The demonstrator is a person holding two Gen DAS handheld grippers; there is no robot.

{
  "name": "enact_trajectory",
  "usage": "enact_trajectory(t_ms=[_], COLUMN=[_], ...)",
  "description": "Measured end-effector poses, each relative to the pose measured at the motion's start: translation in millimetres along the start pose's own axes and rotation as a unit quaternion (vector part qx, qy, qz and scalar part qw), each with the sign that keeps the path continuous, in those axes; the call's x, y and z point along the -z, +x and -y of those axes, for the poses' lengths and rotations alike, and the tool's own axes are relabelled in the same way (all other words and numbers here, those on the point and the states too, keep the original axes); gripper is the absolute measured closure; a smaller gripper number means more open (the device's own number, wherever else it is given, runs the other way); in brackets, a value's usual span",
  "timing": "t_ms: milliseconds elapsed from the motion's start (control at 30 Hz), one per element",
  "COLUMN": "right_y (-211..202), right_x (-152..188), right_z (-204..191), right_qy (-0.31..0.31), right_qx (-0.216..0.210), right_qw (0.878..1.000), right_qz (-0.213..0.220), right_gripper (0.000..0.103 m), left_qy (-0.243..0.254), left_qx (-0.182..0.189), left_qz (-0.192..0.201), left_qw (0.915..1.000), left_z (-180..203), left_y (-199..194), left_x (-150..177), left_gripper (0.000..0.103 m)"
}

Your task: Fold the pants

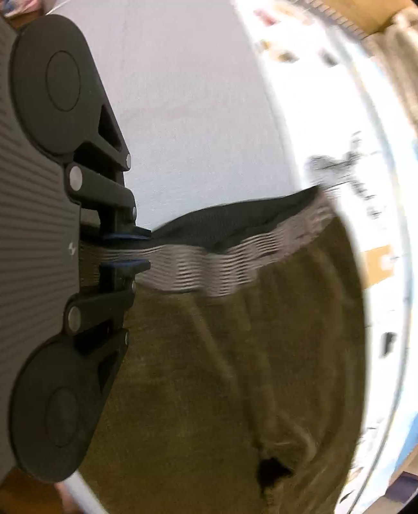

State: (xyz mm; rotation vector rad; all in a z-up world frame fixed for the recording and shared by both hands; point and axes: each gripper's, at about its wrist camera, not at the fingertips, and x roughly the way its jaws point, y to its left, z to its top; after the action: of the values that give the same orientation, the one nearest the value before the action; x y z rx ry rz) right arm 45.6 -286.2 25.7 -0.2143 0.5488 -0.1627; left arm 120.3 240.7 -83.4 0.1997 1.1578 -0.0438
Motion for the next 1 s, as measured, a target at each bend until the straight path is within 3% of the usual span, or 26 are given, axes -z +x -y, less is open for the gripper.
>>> enact_trajectory(t_ms=[67, 167, 233, 300, 333, 500, 833, 1000], right_y=[0.2, 0.9, 2.8, 3.9, 4.0, 3.9, 14.0, 20.2], right_x=[0.2, 1.0, 2.0, 2.2, 2.8, 3.4, -0.3, -3.6], right_z=[0.3, 0.4, 1.4, 2.7, 3.3, 4.3, 4.5, 4.2], right_qy=[0.001, -0.001, 0.000, 0.004, 0.006, 0.009, 0.019, 0.028], right_qx=[0.000, 0.001, 0.003, 0.005, 0.006, 0.005, 0.007, 0.008], right_qw=[1.000, 1.000, 1.000, 1.000, 1.000, 1.000, 1.000, 0.999], right_qz=[0.000, -0.001, -0.004, -0.005, -0.006, -0.004, -0.011, -0.013], right_gripper=[0.068, 0.068, 0.068, 0.068, 0.068, 0.068, 0.068, 0.068], left_qy=[-0.013, 0.003, 0.043, 0.076, 0.089, 0.050, 0.014, -0.018], left_qx=[0.022, 0.067, 0.065, 0.026, 0.022, 0.037, 0.025, 0.013], left_qz=[0.036, 0.040, 0.007, -0.061, -0.061, -0.015, 0.032, 0.067], left_qw=[0.9990, 0.9969, 0.9969, 0.9949, 0.9939, 0.9979, 0.9991, 0.9975], left_z=[-1.8, 7.8, 20.9, 29.7, 31.9, 27.1, 31.6, 35.5], left_y=[-13.0, -13.1, 2.2, 28.6, 30.5, 5.2, -10.2, -15.4], left_x=[-7.1, -9.3, -5.8, -0.1, 0.2, -20.3, -44.5, -63.2], left_gripper=[0.090, 0.090, 0.089, 0.089, 0.089, 0.071, 0.069, 0.063])
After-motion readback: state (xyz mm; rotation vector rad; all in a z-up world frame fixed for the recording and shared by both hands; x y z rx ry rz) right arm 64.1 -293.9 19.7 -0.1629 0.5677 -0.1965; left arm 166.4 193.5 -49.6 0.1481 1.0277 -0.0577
